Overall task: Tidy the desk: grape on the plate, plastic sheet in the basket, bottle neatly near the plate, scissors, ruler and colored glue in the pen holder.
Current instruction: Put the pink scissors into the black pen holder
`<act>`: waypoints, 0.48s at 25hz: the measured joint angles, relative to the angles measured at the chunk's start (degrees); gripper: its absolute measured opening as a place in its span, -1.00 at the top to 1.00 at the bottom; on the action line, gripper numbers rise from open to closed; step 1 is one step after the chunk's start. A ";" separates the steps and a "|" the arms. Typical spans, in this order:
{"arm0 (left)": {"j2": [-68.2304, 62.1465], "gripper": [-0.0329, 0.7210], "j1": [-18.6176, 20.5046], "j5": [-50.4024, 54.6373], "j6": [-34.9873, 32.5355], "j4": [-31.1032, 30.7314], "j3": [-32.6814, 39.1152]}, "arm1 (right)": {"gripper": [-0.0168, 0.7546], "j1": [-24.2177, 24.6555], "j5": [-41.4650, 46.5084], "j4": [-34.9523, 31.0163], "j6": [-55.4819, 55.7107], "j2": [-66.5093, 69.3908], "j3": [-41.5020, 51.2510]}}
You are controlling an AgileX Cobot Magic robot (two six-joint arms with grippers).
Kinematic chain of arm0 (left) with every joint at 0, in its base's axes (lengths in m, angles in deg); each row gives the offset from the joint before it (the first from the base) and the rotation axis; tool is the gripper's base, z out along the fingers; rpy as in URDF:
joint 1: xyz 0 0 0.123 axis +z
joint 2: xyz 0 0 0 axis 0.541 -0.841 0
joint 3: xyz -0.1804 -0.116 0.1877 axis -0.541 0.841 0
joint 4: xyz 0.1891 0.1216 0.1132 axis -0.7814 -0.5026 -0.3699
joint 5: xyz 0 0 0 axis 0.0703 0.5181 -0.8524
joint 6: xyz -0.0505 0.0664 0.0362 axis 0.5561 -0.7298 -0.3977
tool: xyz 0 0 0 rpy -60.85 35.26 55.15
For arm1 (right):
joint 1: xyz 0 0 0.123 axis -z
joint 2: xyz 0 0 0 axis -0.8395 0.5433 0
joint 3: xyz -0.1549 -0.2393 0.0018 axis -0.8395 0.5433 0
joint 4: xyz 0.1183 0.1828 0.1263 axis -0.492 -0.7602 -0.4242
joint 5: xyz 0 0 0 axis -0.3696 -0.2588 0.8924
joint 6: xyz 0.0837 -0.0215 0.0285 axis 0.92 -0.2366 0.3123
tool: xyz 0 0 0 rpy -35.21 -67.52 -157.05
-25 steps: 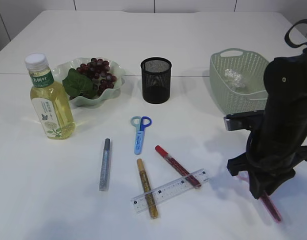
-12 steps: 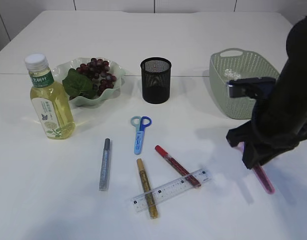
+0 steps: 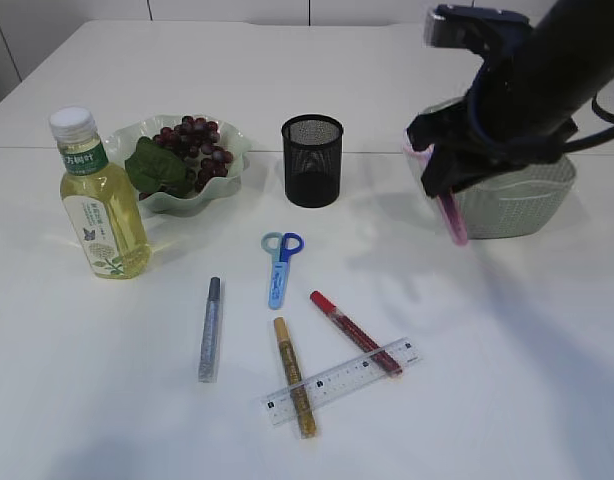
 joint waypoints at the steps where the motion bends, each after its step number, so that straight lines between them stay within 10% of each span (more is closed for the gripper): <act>1: 0.00 -0.24 0.00 0.00 0.00 0.00 0.00 | 0.44 0.00 -0.53 -0.72 -0.83 0.00 -0.77; 12: 0.00 -0.24 0.00 -3.71 0.00 0.00 0.00 | 0.45 -0.14 -10.22 -5.60 -5.65 0.64 -3.61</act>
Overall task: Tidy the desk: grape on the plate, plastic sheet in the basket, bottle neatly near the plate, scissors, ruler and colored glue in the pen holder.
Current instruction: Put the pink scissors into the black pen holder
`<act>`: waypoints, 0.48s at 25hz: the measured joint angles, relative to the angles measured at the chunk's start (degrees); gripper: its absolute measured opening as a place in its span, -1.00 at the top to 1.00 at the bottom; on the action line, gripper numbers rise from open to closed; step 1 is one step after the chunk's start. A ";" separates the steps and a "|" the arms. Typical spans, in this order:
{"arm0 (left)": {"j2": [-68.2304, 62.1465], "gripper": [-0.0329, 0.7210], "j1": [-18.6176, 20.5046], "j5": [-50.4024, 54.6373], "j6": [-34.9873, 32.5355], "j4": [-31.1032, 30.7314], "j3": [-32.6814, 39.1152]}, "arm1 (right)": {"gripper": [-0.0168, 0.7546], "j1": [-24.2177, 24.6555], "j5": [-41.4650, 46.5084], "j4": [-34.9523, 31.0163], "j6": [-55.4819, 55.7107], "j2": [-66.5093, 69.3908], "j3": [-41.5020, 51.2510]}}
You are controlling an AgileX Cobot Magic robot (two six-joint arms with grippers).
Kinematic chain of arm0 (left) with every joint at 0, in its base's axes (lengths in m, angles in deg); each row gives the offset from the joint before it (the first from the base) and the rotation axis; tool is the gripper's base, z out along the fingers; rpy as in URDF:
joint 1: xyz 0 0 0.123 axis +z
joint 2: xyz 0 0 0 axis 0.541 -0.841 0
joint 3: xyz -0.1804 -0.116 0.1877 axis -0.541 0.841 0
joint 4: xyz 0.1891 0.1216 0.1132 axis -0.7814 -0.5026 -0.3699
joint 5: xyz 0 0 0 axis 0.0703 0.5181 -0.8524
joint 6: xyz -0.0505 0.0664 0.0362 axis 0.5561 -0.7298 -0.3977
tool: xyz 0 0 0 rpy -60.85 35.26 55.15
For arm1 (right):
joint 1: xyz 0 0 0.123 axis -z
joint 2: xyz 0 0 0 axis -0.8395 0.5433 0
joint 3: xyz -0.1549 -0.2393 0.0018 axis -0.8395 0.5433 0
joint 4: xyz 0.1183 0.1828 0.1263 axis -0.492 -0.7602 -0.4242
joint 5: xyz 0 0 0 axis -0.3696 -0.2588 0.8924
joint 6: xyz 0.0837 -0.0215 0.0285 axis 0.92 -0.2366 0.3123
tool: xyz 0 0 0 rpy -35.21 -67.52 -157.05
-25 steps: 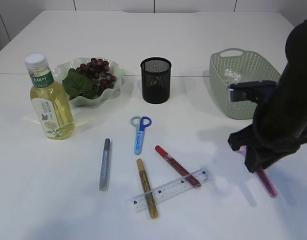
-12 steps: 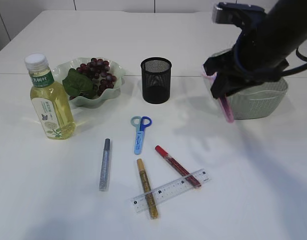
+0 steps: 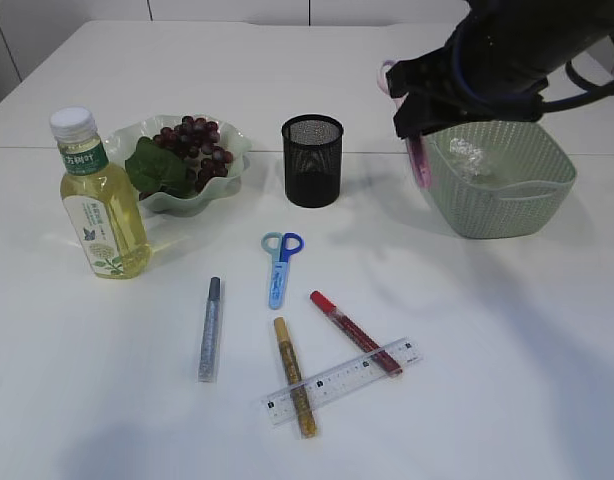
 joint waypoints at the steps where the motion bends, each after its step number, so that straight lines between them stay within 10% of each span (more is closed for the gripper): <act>1: 0.00 -0.24 0.00 -0.57 0.00 0.00 0.00 | 0.45 0.00 -0.77 -1.29 -1.17 0.60 -0.13; 12: 0.00 -0.24 0.00 -6.75 0.00 -1.33 0.00 | 0.45 0.00 -10.72 -11.48 -13.54 8.68 -7.00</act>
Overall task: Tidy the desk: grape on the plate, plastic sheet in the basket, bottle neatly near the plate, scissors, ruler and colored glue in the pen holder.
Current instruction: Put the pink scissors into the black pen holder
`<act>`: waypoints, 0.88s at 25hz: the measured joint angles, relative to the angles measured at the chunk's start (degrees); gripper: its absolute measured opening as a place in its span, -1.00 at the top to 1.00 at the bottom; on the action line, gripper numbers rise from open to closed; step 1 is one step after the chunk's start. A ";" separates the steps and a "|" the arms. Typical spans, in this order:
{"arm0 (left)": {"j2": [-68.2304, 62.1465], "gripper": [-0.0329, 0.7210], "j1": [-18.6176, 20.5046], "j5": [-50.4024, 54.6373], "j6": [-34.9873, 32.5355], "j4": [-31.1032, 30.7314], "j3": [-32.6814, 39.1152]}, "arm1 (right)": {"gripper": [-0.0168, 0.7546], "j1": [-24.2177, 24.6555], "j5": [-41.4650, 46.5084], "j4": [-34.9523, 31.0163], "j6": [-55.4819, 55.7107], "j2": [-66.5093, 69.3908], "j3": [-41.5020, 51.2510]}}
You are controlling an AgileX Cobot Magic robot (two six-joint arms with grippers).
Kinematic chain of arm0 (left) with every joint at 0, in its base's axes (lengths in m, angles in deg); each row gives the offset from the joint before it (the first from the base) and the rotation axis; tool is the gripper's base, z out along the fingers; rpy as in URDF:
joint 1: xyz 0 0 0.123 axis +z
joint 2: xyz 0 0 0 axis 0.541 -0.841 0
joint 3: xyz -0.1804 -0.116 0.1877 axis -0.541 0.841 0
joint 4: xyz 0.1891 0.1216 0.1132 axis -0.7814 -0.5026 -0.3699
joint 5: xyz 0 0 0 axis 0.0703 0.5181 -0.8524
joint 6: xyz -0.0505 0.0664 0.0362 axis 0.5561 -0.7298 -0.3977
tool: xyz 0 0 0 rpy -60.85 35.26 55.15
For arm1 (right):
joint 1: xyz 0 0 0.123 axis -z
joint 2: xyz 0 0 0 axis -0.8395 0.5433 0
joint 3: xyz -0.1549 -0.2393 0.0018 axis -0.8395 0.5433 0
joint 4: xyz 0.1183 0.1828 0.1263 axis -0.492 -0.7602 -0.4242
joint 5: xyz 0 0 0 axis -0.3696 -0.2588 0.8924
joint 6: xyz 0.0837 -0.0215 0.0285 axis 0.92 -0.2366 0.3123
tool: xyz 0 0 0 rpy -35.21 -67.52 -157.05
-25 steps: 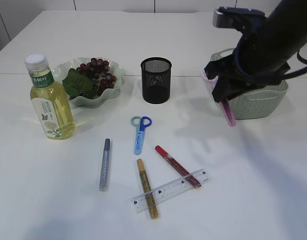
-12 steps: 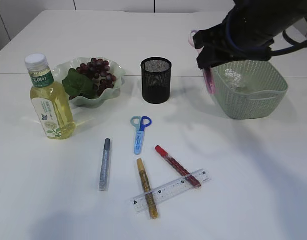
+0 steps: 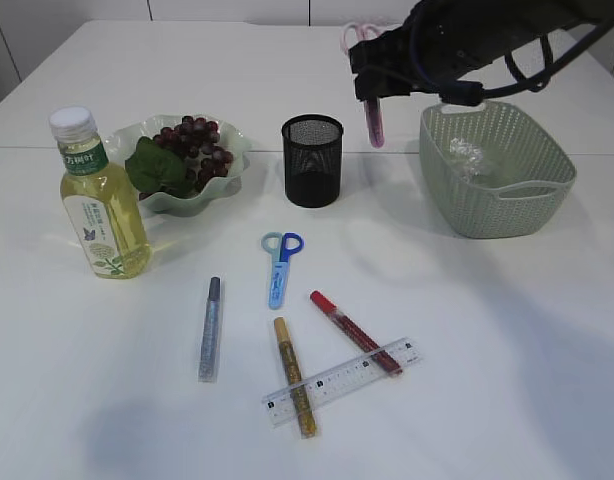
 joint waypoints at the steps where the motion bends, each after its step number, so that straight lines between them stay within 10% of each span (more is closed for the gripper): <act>1: 0.00 -0.24 0.00 -0.60 0.00 -0.02 0.00 | 0.45 0.00 -1.30 -0.60 -0.77 0.91 -0.74; 22: 0.00 -0.24 0.00 -11.19 0.00 -3.14 0.00 | 0.45 -1.34 -16.08 -13.02 -15.06 21.27 -21.85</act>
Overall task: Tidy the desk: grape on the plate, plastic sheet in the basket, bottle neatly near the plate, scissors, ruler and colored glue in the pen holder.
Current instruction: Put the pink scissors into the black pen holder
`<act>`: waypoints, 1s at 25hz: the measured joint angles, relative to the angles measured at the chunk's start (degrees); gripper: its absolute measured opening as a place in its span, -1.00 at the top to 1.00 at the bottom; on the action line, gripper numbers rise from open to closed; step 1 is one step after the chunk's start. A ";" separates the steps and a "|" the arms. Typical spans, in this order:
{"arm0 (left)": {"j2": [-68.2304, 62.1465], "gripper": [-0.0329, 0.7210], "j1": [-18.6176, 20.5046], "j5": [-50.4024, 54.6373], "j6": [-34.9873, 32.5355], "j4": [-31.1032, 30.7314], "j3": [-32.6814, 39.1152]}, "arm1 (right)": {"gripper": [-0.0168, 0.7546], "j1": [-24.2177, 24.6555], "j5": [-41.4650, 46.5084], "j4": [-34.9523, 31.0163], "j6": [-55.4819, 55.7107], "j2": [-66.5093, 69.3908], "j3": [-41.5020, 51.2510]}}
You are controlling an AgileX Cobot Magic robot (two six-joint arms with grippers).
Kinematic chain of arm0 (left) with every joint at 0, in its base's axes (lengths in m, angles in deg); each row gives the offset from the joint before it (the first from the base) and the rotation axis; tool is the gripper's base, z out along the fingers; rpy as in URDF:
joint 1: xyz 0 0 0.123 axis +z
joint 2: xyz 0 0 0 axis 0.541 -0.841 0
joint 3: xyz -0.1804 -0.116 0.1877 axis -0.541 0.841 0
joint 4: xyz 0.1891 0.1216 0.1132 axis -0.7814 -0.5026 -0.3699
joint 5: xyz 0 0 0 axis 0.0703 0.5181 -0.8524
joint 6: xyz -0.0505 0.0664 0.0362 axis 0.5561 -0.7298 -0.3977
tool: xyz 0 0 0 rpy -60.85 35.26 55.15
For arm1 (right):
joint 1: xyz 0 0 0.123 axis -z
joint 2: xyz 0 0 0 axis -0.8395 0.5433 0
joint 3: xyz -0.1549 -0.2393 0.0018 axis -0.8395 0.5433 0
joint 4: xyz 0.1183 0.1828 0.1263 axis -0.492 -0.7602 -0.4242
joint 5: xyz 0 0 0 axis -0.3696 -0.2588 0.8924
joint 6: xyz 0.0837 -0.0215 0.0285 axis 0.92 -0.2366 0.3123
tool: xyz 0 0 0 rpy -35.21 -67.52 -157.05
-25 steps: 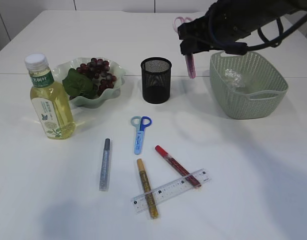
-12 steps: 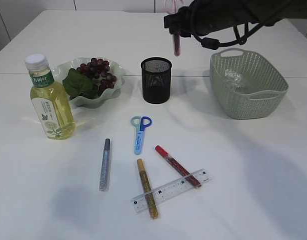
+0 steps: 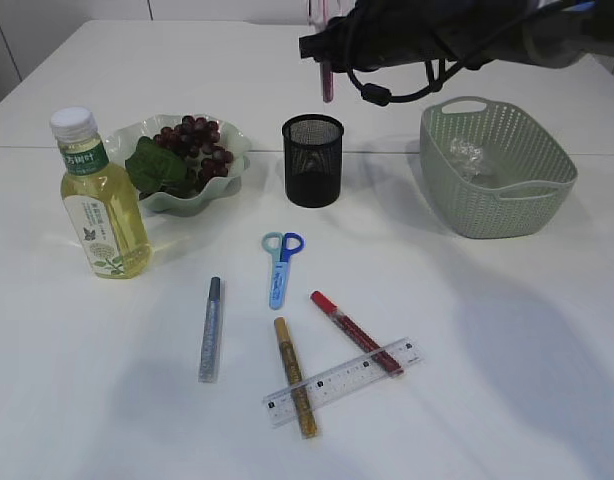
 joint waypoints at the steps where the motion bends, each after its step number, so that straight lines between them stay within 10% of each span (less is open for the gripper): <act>1: 0.00 -0.24 0.00 0.00 0.00 -0.21 0.00 | 0.45 0.00 -0.18 -0.34 0.00 0.78 -0.46; 25: 0.00 -0.24 0.00 -0.12 0.00 -2.87 0.00 | 0.45 -1.33 -4.17 -2.76 -1.18 10.38 -6.37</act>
